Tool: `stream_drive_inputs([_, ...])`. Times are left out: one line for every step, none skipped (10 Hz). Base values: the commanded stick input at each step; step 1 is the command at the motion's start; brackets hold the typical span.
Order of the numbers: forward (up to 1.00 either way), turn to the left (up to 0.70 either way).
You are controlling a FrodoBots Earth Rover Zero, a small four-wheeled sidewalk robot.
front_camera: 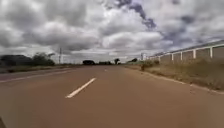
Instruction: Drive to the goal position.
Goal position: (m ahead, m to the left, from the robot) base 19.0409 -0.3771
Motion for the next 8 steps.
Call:
stream_drive_inputs([0.85,0.0])
stream_drive_inputs([0.85,0.0])
stream_drive_inputs([0.85,0.0])
stream_drive_inputs([0.85,0.0])
stream_drive_inputs([0.85,0.0])
stream_drive_inputs([0.85,0.0])
stream_drive_inputs([0.85,0.0])
stream_drive_inputs([0.85,0.0])
